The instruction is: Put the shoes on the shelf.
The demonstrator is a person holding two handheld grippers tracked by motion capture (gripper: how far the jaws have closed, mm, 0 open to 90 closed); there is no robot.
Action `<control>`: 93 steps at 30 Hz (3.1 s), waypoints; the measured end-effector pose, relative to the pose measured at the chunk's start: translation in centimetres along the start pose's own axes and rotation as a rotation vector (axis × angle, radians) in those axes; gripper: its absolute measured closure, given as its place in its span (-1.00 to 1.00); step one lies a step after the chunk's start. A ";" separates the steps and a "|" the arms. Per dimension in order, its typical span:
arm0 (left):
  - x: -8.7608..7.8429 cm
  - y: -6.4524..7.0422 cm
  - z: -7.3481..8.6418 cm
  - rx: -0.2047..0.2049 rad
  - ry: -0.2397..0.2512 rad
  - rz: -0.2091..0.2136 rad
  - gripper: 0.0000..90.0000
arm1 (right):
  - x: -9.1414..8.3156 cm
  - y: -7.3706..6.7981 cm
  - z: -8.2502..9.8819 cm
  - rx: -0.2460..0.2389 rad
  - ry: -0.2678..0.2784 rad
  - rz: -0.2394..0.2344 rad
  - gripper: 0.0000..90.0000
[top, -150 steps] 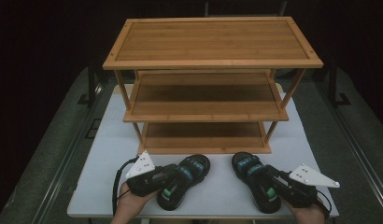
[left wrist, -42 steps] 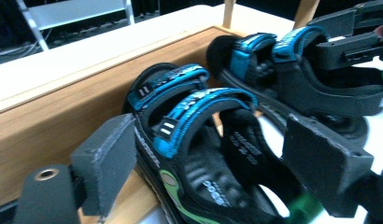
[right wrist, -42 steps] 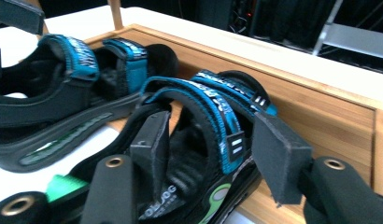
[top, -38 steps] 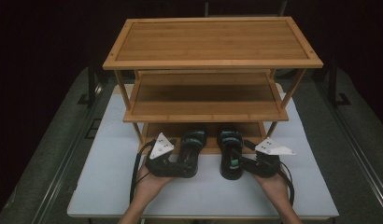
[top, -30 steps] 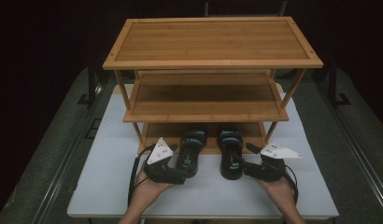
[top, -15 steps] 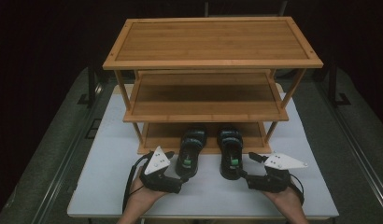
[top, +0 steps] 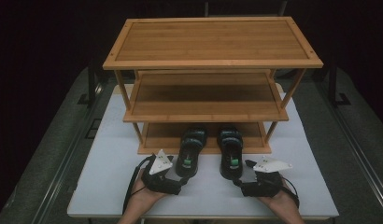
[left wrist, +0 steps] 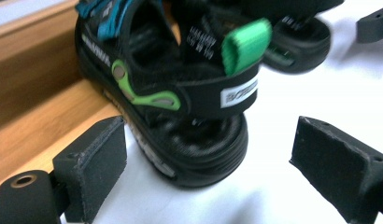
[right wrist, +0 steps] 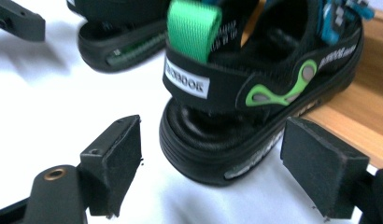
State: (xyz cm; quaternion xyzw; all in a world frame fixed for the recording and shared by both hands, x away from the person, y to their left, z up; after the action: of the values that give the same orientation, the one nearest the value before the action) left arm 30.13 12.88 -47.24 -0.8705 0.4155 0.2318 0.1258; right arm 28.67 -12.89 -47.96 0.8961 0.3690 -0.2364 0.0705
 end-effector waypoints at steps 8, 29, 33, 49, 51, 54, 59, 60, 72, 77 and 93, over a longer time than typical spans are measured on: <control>0.8 -0.4 0.7 0.009 -0.053 -0.011 -0.70 | 1.0 -0.1 0.6 -0.026 -0.068 0.010 -0.58; 2.1 -0.5 0.3 -0.009 -0.095 0.013 -0.51 | 2.3 0.4 0.8 -0.068 -0.148 0.040 -0.63; 2.1 -0.6 -0.4 -0.015 -0.076 0.021 -0.51 | 2.1 0.6 0.1 -0.066 -0.124 0.018 -0.63; 4.2 -0.8 -1.6 -0.065 -0.043 0.026 -0.51 | 3.5 1.4 -1.6 -0.026 -0.087 -0.021 -0.62; 4.6 -0.7 -1.9 -0.061 -0.039 0.024 -0.48 | 3.7 1.5 -2.0 -0.018 -0.070 -0.023 -0.62; 4.9 -0.5 -2.2 -0.058 -0.034 0.017 -0.48 | 3.9 1.4 -2.3 -0.022 -0.073 -0.014 -0.61; 5.3 -0.6 -2.4 -0.066 -0.019 0.016 -0.47 | 4.5 1.4 -2.2 -0.015 -0.079 0.006 -0.62; 5.4 -0.6 -2.4 -0.065 -0.018 0.014 -0.47 | 4.5 1.4 -2.2 -0.010 -0.077 0.009 -0.62; 6.2 -0.6 -2.8 -0.065 0.001 -0.014 -0.48 | 5.4 1.4 -2.5 0.006 -0.054 0.056 -0.63; 6.4 -0.6 -2.9 -0.069 0.006 -0.020 -0.48 | 5.7 1.3 -2.6 0.012 -0.039 0.064 -0.64; 5.1 0.1 -3.4 -0.068 0.030 -0.001 -0.46 | 5.2 1.1 -2.0 0.050 -0.022 0.085 -0.60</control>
State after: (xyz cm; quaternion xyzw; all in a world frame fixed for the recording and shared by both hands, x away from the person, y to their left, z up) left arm 33.89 8.05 -46.95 -0.8778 0.4088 0.2329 0.0899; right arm 33.37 -9.85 -48.71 0.9097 0.3238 -0.2523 0.0625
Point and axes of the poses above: each handheld gripper's, and its own axes: x roughly forward along the jaws, z roughly out of its underside, y roughly to its right, the point moved 7 cm from there along x, roughly forward along the jaws, and after that the axes turned 6 degrees about y, right-handed, at the moved point
